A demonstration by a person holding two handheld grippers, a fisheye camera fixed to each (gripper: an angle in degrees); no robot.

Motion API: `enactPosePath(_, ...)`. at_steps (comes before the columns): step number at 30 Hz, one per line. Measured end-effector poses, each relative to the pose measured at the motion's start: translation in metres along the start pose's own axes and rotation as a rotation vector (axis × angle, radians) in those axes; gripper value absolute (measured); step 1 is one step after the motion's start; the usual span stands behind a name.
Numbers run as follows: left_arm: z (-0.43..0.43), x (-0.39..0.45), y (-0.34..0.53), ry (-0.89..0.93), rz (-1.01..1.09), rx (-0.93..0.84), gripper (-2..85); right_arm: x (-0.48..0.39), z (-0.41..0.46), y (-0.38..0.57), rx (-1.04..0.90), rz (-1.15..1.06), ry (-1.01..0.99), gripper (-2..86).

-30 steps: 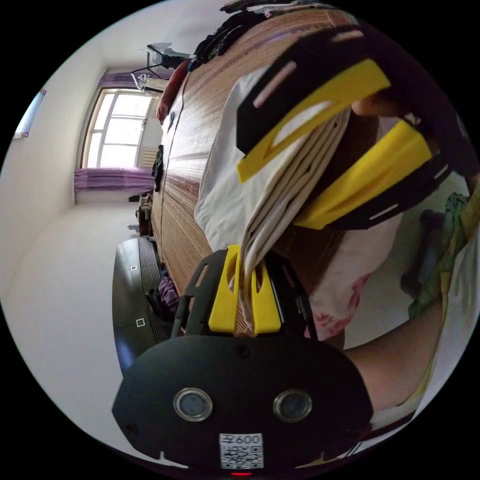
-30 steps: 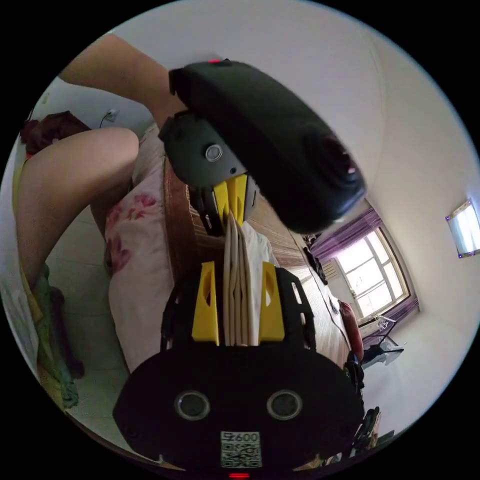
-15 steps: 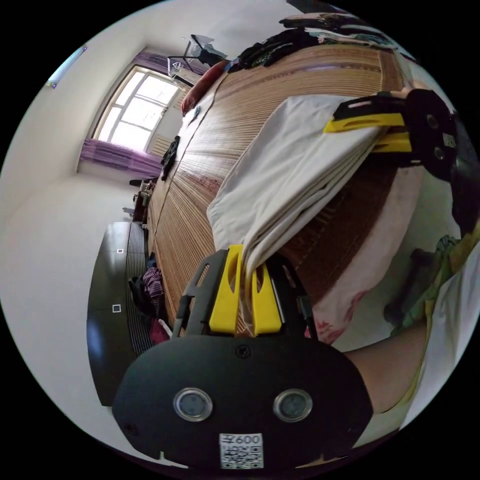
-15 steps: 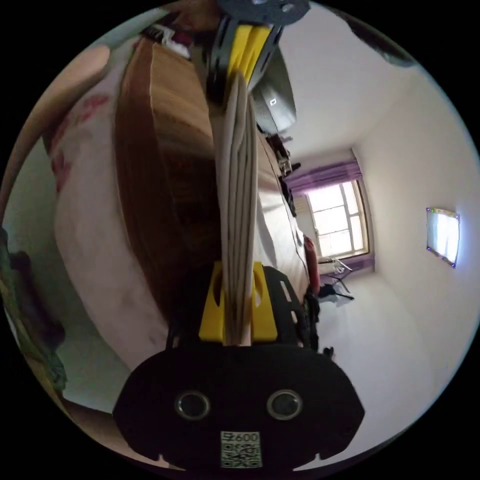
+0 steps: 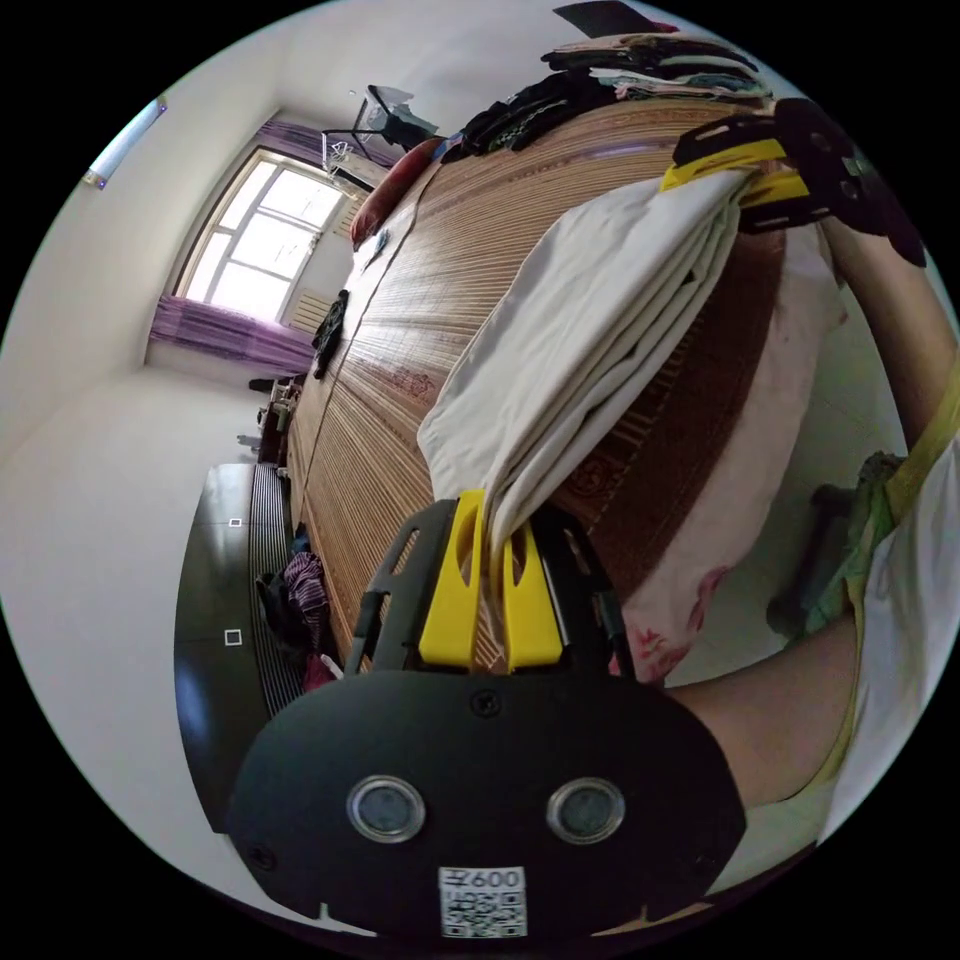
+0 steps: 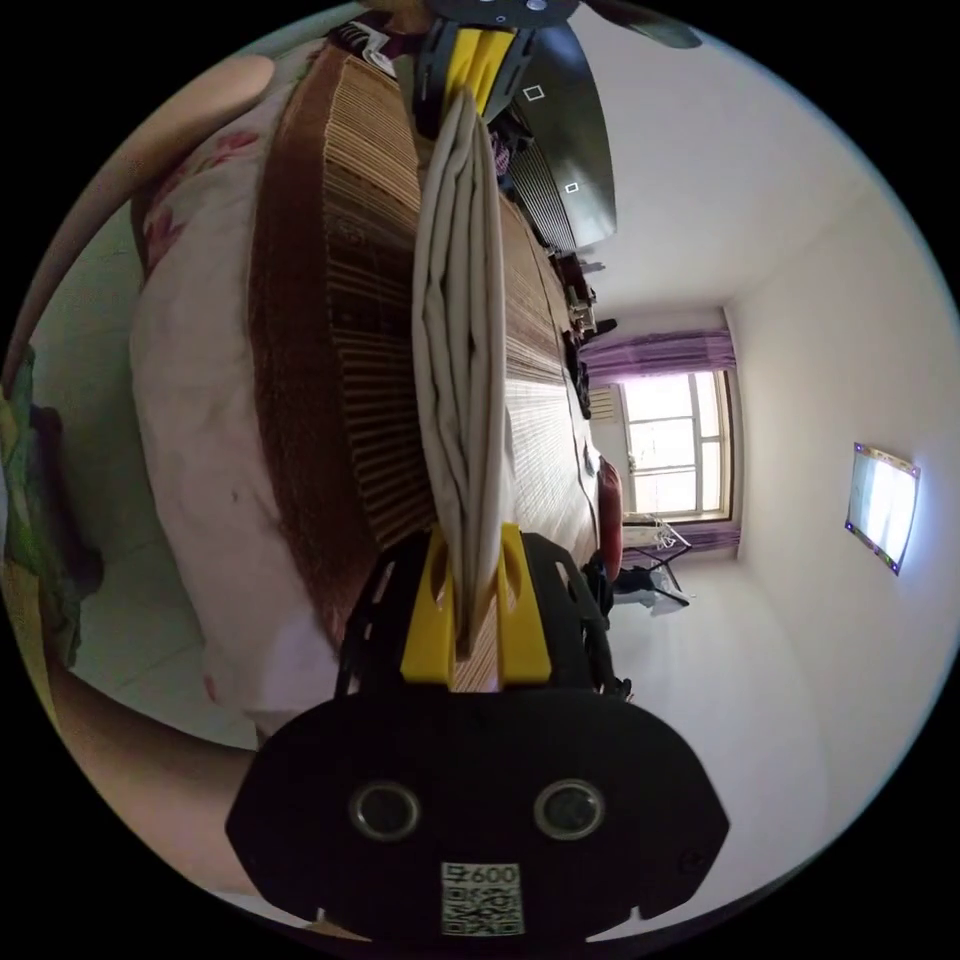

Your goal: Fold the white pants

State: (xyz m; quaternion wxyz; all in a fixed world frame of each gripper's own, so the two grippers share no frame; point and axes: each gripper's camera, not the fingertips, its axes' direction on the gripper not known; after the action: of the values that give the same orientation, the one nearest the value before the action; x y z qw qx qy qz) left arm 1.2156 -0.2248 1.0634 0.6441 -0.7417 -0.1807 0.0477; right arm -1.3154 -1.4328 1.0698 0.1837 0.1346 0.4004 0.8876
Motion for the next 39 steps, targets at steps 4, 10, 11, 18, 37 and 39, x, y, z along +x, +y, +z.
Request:
enactPosePath(4,0.011,0.032,0.006,-0.072,0.114,0.046,0.4,0.048,-0.036,0.012,0.002,-0.082,-0.098,-0.6)
enactPosePath(10,0.0,0.04,-0.002,-0.014,0.244,0.185,0.9,0.163,-0.124,0.06,-0.007,-0.13,-0.309,-0.7)
enactPosePath(11,-0.001,0.044,-0.006,0.012,0.281,0.2,1.0,0.181,-0.144,0.07,-0.021,-0.155,-0.323,-0.6)
enactPosePath(18,-0.008,0.052,-0.072,0.141,0.446,0.333,1.6,0.309,-0.243,0.157,-0.126,-0.161,-0.397,0.2)
enactPosePath(37,0.218,0.219,-0.466,-0.201,0.217,0.805,0.6,0.5,-0.243,0.537,-0.495,0.285,0.433,-0.6)
enactPosePath(39,0.29,0.284,-0.463,-0.215,0.342,0.708,0.6,0.454,-0.218,0.555,-0.527,0.308,0.288,-0.6)
